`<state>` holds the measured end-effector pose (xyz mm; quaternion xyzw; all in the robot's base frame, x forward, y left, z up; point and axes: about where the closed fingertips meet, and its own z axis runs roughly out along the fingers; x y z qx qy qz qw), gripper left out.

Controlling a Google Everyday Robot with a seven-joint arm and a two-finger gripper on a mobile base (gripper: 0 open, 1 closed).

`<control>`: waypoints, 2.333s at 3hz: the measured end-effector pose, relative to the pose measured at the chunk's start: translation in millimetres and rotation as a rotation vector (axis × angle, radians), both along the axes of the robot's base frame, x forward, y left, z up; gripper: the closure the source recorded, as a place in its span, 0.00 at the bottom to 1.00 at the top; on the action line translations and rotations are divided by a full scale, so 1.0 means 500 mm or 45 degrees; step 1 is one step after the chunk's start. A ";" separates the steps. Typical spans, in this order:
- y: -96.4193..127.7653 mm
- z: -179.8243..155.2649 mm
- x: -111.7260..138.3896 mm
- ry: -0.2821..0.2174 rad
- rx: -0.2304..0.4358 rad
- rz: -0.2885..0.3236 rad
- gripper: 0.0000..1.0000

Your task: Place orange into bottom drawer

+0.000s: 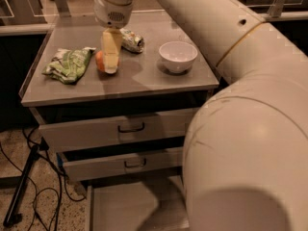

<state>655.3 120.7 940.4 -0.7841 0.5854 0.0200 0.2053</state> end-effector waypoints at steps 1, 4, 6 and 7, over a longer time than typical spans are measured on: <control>0.006 0.003 0.001 -0.003 0.005 0.006 0.00; 0.039 -0.073 0.086 0.019 -0.040 -0.060 0.00; 0.033 -0.106 0.127 0.027 0.003 -0.048 0.00; 0.032 -0.127 0.148 0.037 0.019 -0.042 0.00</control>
Offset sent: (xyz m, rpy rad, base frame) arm 0.0148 0.0108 -0.0328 -0.0376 0.0496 -0.0561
